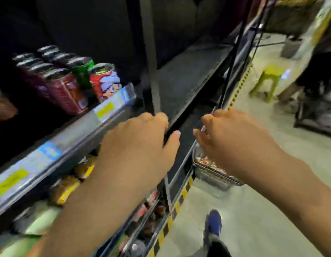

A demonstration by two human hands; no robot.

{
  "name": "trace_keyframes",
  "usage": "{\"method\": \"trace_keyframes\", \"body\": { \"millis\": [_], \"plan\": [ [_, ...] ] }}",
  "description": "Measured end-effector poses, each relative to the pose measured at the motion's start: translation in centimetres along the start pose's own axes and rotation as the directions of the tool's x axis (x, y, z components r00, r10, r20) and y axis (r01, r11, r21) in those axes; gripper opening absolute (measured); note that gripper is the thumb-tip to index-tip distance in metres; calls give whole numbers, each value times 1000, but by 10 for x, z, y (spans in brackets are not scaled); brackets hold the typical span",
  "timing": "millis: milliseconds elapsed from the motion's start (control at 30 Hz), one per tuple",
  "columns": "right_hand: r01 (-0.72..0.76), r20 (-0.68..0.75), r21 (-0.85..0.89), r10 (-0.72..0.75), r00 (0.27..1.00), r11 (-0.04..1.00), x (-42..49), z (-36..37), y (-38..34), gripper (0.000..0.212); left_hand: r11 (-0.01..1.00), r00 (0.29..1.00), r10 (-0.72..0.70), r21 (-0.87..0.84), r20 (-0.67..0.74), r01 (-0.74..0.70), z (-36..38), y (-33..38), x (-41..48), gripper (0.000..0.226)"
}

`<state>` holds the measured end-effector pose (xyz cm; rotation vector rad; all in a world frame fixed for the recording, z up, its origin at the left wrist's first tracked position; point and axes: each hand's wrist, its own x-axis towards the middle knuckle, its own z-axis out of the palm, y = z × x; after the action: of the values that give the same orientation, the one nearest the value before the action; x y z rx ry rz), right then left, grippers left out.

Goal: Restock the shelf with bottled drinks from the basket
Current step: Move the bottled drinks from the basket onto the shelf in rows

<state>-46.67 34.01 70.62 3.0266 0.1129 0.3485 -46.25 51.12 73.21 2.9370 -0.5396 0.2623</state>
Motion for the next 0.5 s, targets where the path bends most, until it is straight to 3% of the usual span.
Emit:
{"method": "trace_keyframes", "body": {
  "millis": [233,500],
  "plan": [
    [-280,226,-80,291,930,957,32,83,170,27,973,948,226,1,224,-232,116,124,152,37],
    [-416,418,-74,407,813,907,120,197,340,30,977,859,204,-42,469,-209,270,225,339,22]
  ]
}}
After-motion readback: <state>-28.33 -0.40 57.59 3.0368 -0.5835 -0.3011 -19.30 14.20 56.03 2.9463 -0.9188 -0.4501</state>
